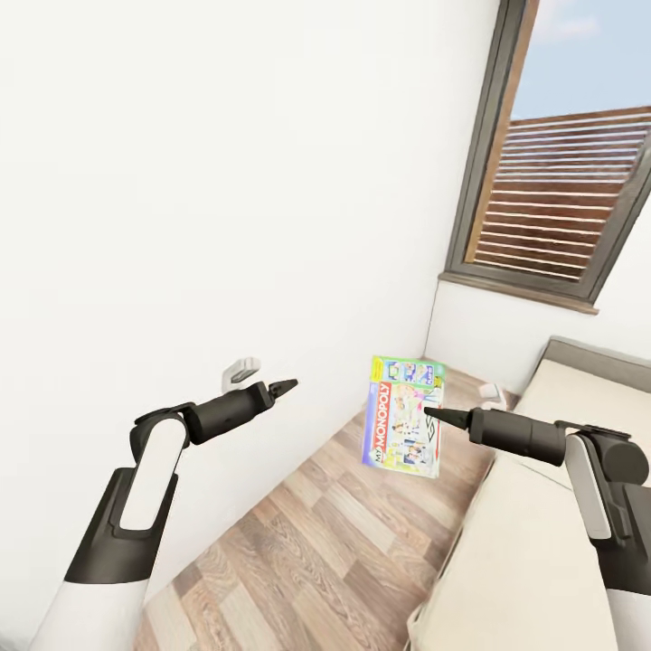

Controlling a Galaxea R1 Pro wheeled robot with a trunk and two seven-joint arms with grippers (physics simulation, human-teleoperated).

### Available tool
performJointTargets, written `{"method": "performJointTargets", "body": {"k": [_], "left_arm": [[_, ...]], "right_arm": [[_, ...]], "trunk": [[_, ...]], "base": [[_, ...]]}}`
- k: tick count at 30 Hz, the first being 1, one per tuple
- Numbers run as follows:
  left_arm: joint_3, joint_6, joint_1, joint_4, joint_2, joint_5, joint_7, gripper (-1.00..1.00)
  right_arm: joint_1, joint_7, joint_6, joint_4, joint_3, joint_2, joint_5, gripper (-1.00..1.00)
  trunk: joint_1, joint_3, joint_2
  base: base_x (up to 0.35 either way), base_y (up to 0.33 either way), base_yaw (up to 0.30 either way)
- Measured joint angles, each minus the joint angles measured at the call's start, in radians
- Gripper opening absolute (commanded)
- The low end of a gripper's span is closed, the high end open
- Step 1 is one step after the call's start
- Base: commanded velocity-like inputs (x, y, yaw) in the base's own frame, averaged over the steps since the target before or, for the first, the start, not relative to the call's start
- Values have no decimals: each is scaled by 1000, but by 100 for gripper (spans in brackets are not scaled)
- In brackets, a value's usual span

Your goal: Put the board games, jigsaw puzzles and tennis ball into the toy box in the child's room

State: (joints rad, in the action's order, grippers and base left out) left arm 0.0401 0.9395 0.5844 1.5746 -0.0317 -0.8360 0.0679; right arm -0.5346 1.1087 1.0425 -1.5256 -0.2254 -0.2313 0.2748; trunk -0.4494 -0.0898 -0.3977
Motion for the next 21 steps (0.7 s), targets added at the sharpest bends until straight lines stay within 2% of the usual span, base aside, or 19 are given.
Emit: {"method": "performJointTargets", "body": {"k": [21], "left_arm": [[-1, 0, 0, -1, 1, 0, 0, 100]], "right_arm": [[0, 0, 0, 0, 0, 0, 0, -100]], "trunk": [[0, 0, 0]], "base": [[0, 0, 300]]}}
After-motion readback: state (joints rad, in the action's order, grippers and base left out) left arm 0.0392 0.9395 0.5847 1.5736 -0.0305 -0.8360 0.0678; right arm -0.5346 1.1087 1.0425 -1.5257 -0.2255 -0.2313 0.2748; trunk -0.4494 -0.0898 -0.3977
